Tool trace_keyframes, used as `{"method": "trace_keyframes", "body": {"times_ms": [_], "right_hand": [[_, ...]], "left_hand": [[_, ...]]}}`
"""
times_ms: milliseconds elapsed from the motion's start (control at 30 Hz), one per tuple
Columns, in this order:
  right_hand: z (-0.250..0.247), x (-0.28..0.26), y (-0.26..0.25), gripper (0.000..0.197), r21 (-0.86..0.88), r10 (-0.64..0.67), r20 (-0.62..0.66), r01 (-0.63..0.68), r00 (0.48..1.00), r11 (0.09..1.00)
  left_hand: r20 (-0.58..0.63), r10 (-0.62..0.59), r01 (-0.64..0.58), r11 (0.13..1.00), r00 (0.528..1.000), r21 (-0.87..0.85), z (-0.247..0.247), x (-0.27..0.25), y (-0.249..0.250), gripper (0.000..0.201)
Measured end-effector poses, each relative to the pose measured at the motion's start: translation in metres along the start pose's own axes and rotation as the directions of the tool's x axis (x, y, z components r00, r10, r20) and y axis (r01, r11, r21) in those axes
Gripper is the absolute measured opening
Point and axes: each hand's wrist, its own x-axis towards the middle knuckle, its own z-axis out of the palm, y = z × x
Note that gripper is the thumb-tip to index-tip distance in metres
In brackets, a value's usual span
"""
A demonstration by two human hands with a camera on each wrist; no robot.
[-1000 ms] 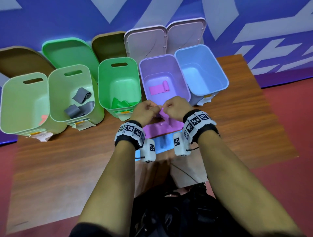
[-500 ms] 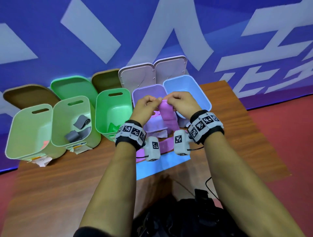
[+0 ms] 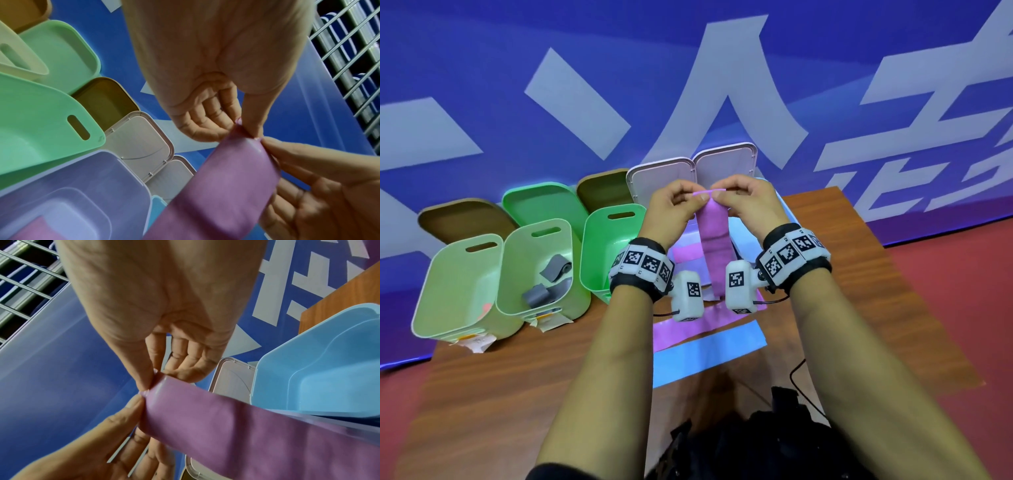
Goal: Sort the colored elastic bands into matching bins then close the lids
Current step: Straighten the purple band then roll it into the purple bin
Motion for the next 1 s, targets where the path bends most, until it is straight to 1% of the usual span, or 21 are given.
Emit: {"method": "trace_keyframes", "body": {"times_ms": [200, 267, 367, 500, 600, 700, 833, 933, 1000], "right_hand": [[0.003, 0.001, -0.005, 0.012, -0.008, -0.002, 0.009, 0.002, 1.0, 1.0], [0.004, 0.002, -0.006, 0.008, -0.015, -0.021, -0.008, 0.021, 1.0, 1.0], [0.006, 0.003, -0.008, 0.01, -0.019, -0.041, -0.007, 0.041, 0.999, 0.999], [0.009, 0.004, -0.008, 0.011, 0.009, -0.079, 0.002, 0.079, 0.997, 0.997], [0.011, 0.005, -0.008, 0.009, 0.007, -0.122, -0.007, 0.122, 0.993, 0.993], [0.014, 0.005, -0.008, 0.009, 0.025, -0.141, 0.005, 0.141, 0.99, 0.99], [0.015, 0.004, -0.007, 0.009, 0.053, -0.126, 0.017, 0.125, 0.992, 0.991], [0.013, 0.004, -0.007, 0.015, 0.08, -0.101, 0.034, 0.098, 0.994, 0.992], [0.012, 0.003, -0.008, 0.015, 0.107, -0.088, 0.045, 0.083, 0.995, 0.991]], "left_hand": [[-0.054, 0.046, -0.043, 0.998, 0.998, 0.045, -0.004, 0.001, 0.008, 0.016], [-0.052, 0.053, -0.051, 0.998, 0.997, 0.046, -0.006, 0.001, 0.009, 0.015], [-0.056, 0.064, -0.062, 0.997, 0.996, 0.039, -0.007, 0.001, 0.013, 0.014], [-0.06, 0.052, -0.05, 0.998, 0.997, 0.031, -0.009, 0.001, 0.016, 0.012], [-0.053, 0.028, -0.027, 0.999, 0.998, 0.033, -0.011, 0.0, 0.015, 0.01], [-0.051, 0.033, -0.032, 0.999, 0.998, 0.022, -0.012, -0.001, 0.013, 0.01], [-0.03, 0.06, -0.061, 0.997, 0.998, -0.038, -0.011, -0.001, 0.012, 0.006], [-0.034, 0.084, -0.085, 0.995, 0.996, -0.045, -0.011, -0.001, 0.012, 0.009], [-0.033, 0.096, -0.098, 0.994, 0.995, -0.046, -0.011, 0.0, 0.011, 0.011]]}}
